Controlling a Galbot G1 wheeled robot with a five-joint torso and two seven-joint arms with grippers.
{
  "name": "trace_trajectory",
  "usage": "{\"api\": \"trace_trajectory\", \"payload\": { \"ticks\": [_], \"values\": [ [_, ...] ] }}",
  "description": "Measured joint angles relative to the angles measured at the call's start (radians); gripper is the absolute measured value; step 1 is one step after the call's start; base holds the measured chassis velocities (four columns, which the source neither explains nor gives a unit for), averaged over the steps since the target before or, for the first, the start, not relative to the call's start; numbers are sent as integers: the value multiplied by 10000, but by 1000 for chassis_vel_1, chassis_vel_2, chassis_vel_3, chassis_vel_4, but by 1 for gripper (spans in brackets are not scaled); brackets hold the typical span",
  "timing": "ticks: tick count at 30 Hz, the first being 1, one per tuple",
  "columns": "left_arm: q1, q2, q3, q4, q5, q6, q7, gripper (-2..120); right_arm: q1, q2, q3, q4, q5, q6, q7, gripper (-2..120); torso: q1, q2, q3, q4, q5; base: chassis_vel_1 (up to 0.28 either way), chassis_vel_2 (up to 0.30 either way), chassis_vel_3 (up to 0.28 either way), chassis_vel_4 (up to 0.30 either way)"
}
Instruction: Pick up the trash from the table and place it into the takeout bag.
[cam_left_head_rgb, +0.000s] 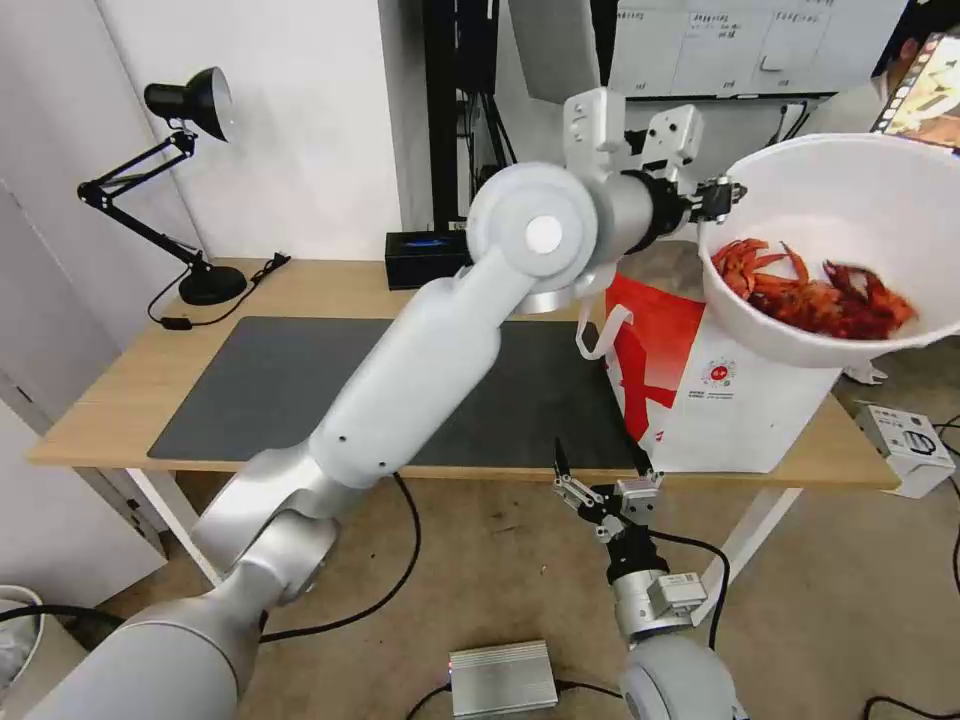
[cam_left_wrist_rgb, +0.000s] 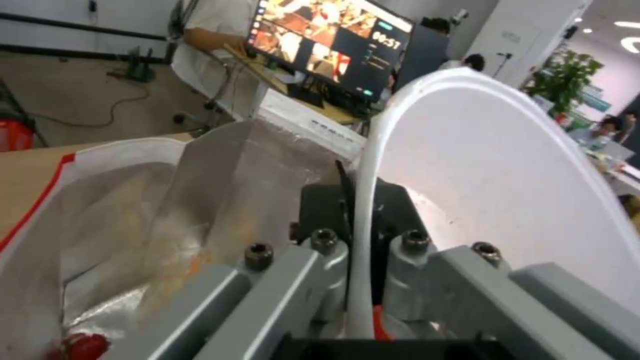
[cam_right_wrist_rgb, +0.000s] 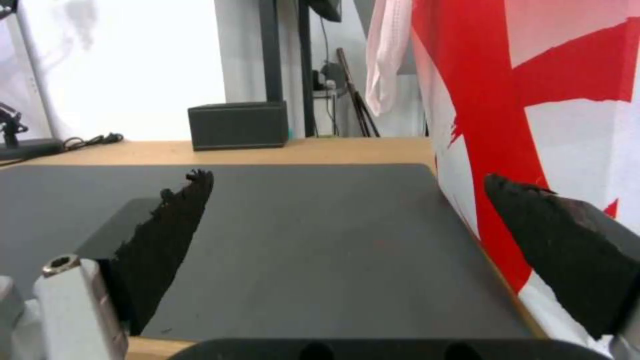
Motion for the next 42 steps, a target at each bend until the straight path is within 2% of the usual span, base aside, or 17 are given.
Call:
{"api": "trace_trajectory", "payload": {
  "ticks": [13, 16, 25, 28, 36, 42],
  "values": [
    [-378, -19, 197, 552, 57, -703, -666, 5, 0, 0, 0, 0, 0, 0, 0, 100, 0, 0, 0, 1, -2, 0, 0, 0, 0],
    [-491, -18, 218, 704, -215, -1047, -1007, 5, 0, 0, 0, 0, 0, 0, 0, 100, 0, 0, 0, 1, -2, 0, 0, 0, 0],
    [-692, -14, 258, 1031, -630, -1477, -1578, 7, 0, 0, 0, 0, 0, 0, 0, 100, 0, 0, 0, 2, -2, 0, 0, 0, 0],
    [-945, -17, 392, 1316, -762, -1938, -1935, 6, 0, 0, 0, 0, 0, 0, 0, 100, 0, 0, 0, 1, -2, 0, 0, 0, 0],
    [-1044, -19, 394, 1356, -1113, -2200, -2094, 7, 0, 0, 0, 0, 0, 0, 0, 100, 0, 1, 0, 1, -2, 0, 0, 0, 0],
    [-1161, -22, 366, 1534, -1212, -2661, -2249, 7, 0, 0, 0, 0, 0, 0, 0, 100, -1, 0, 0, 1, -1, 0, 0, 0, 0]
  ]
}}
